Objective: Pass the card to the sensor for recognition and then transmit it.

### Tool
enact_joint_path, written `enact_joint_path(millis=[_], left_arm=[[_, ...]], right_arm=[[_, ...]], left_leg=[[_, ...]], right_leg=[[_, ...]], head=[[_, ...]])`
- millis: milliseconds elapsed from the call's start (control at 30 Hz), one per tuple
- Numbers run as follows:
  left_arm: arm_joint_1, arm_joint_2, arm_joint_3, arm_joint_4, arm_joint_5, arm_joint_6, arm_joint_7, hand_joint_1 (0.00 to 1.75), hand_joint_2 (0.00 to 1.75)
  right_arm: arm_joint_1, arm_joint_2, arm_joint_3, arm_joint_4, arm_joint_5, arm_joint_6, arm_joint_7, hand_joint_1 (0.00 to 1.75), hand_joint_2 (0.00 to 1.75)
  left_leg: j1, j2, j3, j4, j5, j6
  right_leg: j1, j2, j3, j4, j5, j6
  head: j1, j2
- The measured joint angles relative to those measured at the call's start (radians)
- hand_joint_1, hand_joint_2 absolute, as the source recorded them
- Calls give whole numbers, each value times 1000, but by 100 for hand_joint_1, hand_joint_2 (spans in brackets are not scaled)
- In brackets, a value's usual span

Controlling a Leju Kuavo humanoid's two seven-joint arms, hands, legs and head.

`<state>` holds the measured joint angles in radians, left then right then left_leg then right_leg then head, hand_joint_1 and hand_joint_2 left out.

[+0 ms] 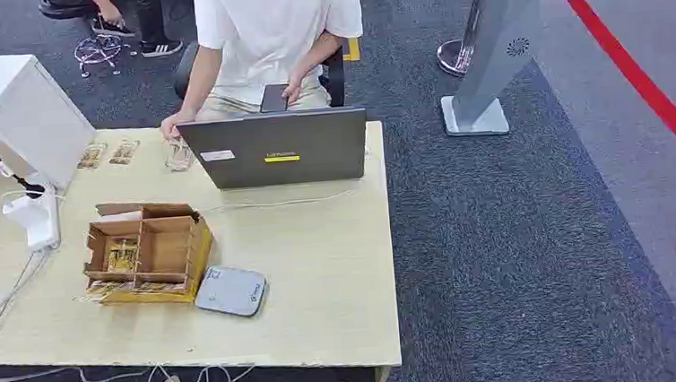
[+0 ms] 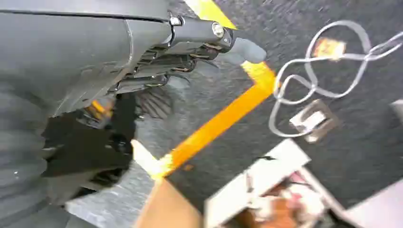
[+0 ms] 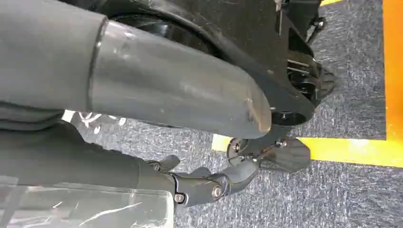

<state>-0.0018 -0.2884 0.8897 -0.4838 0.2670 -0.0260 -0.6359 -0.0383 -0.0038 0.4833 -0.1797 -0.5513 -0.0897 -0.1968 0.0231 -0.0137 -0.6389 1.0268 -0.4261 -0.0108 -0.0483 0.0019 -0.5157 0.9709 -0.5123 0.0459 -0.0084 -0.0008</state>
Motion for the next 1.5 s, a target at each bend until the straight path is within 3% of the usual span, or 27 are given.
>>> enact_joint_path(millis=[200, 267, 300, 333, 367, 400, 433, 467, 500, 567, 600, 767, 800, 833, 867, 900, 1000, 1067, 1100, 1133, 1167, 1200, 1267, 1333, 1400, 1500], left_arm=[[17, -13, 117, -93, 2, -87, -48, 0, 175], [29, -1, 137, -167, 59, -198, -41, 0, 175], [32, 36, 165, -252, 140, -271, 13, 0, 175], [22, 87, 202, -313, 229, -303, 90, 0, 175], [4, 178, 264, -343, 312, -288, 189, 0, 175], [-13, 318, 333, -338, 357, -251, 248, 0, 175], [-26, 488, 395, -305, 369, -220, 249, 0, 175], [-50, 584, 440, -244, 369, -235, 215, 0, 175], [-72, 665, 461, -203, 366, -285, 134, 0, 175], [-117, 726, 461, -143, 353, -407, -15, 0, 175], [-127, 754, 462, -103, 351, -428, -42, 0, 175], [-148, 790, 464, 0, 345, -481, -59, 0, 175], [-157, 808, 464, 17, 345, -500, -58, 0, 0], [-163, 822, 463, 29, 343, -521, -51, 0, 0], [-167, 828, 463, 38, 337, -543, -46, 0, 0], [-172, 831, 463, 45, 322, -561, -47, 0, 175], [-184, 829, 461, 30, 192, -572, -58, 0, 175], [-246, 770, 455, -126, -58, -464, -42, 0, 175], [-327, 675, 422, -318, -317, -311, 27, 0, 175], [-395, 592, 377, -448, -534, -199, 114, 0, 175], [-448, 533, 298, -569, -809, -87, 229, 0, 175], [-482, 472, 191, -662, -1072, 2, 334, 0, 175], [-515, 406, -76, -791, -1452, 124, 432, 0, 175], [-535, 363, -297, -864, -1617, 181, 449, 0, 175], [-545, 333, -459, -908, -1562, 210, 460, 0, 175], [-545, 311, -612, -932, -1531, 260, 466, 0, 175]], right_arm=[[-10, 0, 29, 14, -56, 0, -17, 0, 0], [-13, -1, 37, 17, -59, 8, -20, 0, 0], [-14, -12, 49, 19, -38, 22, -23, 0, 0], [-15, -18, 63, 21, -20, 37, -24, 0, 0], [-18, -25, 79, 22, -12, 48, -24, 0, 0], [-23, -30, 91, 22, -8, 56, -23, 0, 0], [-26, -38, 101, 22, 0, 61, -19, 0, 0], [-26, -41, 112, 22, -1, 63, -15, 0, 0], [-25, -48, 119, 23, -5, 62, -13, 0, 0], [-30, -57, 122, 27, -13, 61, -10, 0, 0], [-39, -58, 127, 27, -14, 61, -10, 0, 0], [-50, -58, 143, 26, -24, 61, -2, 0, 0], [-49, -58, 144, 27, -28, 59, 3, 0, 0], [-49, -58, 145, 27, -34, 58, 6, 0, 0], [-49, -58, 145, 27, -39, 58, 6, 0, 0], [-49, -58, 145, 27, -44, 58, 6, 0, 0], [-48, -58, 145, 27, -55, 61, 5, 0, 0], [-47, -58, 146, 27, -50, 68, 13, 0, 0], [-53, -58, 152, 27, -45, 73, 30, 0, 0], [-63, -56, 156, 27, -45, 73, 39, 0, 0], [-78, -55, 158, 25, -46, 73, 45, 0, 0], [-93, -53, 160, 24, -47, 74, 47, 0, 0], [-106, -51, 165, 22, -51, 76, 47, 0, 0], [-107, -49, 168, 22, -59, 81, 54, 0, 0], [-102, -48, 170, 22, -67, 87, 60, 0, 0], [-97, -48, 170, 22, -76, 87, 63, 0, 0]], left_leg=[[0, 0, 0, 0, 0, 0], [2, 0, 0, 0, 0, 0], [4, 1, -1, -1, 0, 0], [7, 0, -1, -1, 0, -2], [11, 1, -1, -1, -1, -9], [15, 4, 2, -1, -3, -15], [21, 10, 5, 0, -3, -18], [23, 11, 5, 0, -2, -19], [21, 8, 5, -1, -1, -18], [9, -10, 6, -10, 4, -12], [8, -10, 7, -10, 4, -12], [13, -2, 4, -5, 2, -13], [11, -2, 4, -5, 2, -13], [10, -2, 4, -5, 2, -13], [10, -2, 4, -5, 2, -13], [11, -1, 4, -5, 2, -13], [11, 0, 7, -4, 2, -13], [12, -1, 5, 0, 6, -11], [11, -14, -2, -1, 10, -8], [10, -24, -6, -2, 15, -8], [10, -28, -9, -4, 18, -8], [11, -26, -8, -4, 18, -8], [10, -17, -11, -3, 20, -7], [8, -15, -14, -2, 22, -4], [5, -9, -14, -2, 21, -4], [4, 0, -14, -1, 20, -2]], right_leg=[[0, 0, 0, 0, 0, 0], [1, 0, 0, 0, 0, 0], [3, 1, -1, 0, 0, -1], [7, 0, 0, 0, -1, -4], [11, 1, 0, 1, 0, -9], [16, 3, 1, 2, 1, -17], [20, 10, -3, 2, 2, -20], [22, 11, -3, 2, 2, -20], [20, 8, -2, 2, 1, -19], [6, -10, 3, 3, -5, -12], [5, -10, 3, 3, -7, -14], [12, -4, 1, 2, -2, -18], [10, -4, 0, 2, -2, -17], [10, -4, 0, 2, -2, -17], [10, -3, 0, 2, -2, -17], [10, -3, 0, 2, -2, -17], [9, -2, -4, 1, -2, -17], [6, -5, -8, 0, 0, -15], [5, -16, -8, 0, 1, -13], [6, -28, -8, 0, 2, -12], [6, -33, -7, 1, 3, -12], [7, -30, -8, 1, 9, -12], [7, -15, -10, 1, 16, -6], [5, -11, -11, 1, 19, -3], [2, -4, -13, 1, 21, 0], [2, 3, -15, 1, 22, 0]], head=[[-1, 0], [0, 0], [1, 0], [3, 0], [14, 0], [17, 0], [8, 0], [-2, 0], [-7, 0], [-3, 0], [-7, 0], [-2, 0], [-2, 0], [-2, 0], [-3, 0], [-4, 0], [-2, 0], [-7, 0], [-9, 0], [-7, 0], [-5, 0], [0, 0], [-3, 0], [0, 0], [2, 0], [2, 0]])
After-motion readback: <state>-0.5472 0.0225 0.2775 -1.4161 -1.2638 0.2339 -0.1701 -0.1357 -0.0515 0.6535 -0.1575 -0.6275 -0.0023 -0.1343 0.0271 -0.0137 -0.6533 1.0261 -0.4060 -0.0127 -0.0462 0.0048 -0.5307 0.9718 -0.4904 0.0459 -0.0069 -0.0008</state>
